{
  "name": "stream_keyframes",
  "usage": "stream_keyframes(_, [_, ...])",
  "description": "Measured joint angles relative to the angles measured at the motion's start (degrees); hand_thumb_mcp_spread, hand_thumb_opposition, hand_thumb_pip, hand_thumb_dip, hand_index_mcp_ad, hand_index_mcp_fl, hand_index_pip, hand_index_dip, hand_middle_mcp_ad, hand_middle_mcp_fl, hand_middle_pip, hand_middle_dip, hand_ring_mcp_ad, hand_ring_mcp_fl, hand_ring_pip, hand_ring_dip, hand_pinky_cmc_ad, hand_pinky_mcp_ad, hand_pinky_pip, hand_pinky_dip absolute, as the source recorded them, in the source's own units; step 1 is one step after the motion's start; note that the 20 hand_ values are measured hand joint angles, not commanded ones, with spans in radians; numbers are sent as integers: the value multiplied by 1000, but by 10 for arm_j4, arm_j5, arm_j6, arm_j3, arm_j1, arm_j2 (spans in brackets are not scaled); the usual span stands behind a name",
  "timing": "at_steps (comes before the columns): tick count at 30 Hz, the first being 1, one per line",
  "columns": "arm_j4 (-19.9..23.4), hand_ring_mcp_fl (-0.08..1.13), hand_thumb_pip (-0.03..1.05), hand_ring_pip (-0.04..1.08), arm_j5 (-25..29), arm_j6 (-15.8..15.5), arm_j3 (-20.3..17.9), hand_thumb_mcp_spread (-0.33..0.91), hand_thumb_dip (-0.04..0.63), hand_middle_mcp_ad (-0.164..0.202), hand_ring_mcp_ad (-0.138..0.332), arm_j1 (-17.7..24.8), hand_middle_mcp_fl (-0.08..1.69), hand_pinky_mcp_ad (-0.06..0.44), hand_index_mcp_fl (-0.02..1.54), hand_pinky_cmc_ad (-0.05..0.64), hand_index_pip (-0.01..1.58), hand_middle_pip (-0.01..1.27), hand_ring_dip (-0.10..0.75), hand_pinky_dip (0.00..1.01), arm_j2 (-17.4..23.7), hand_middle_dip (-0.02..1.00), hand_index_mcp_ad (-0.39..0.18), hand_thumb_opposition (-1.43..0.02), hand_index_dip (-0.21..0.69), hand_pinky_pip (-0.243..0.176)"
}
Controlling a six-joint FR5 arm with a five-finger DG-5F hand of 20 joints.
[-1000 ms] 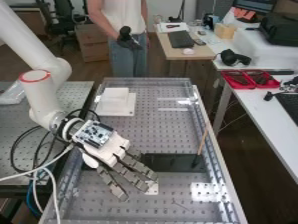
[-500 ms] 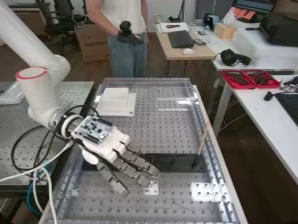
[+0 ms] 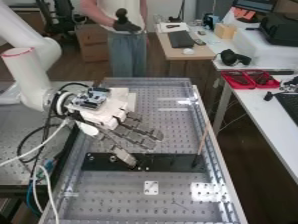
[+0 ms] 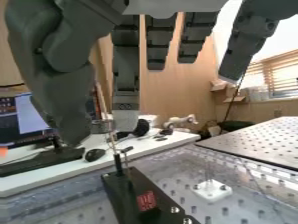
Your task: Grab the bearing and place it in the white container
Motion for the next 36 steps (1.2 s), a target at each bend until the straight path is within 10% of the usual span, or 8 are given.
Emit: stream_keyframes(36, [-98, 0, 593, 91, 140, -38, -101, 368, 237, 10, 80, 289, 68, 295, 330, 354, 1541, 126, 115, 393, 186, 260, -73, -785, 47, -42])
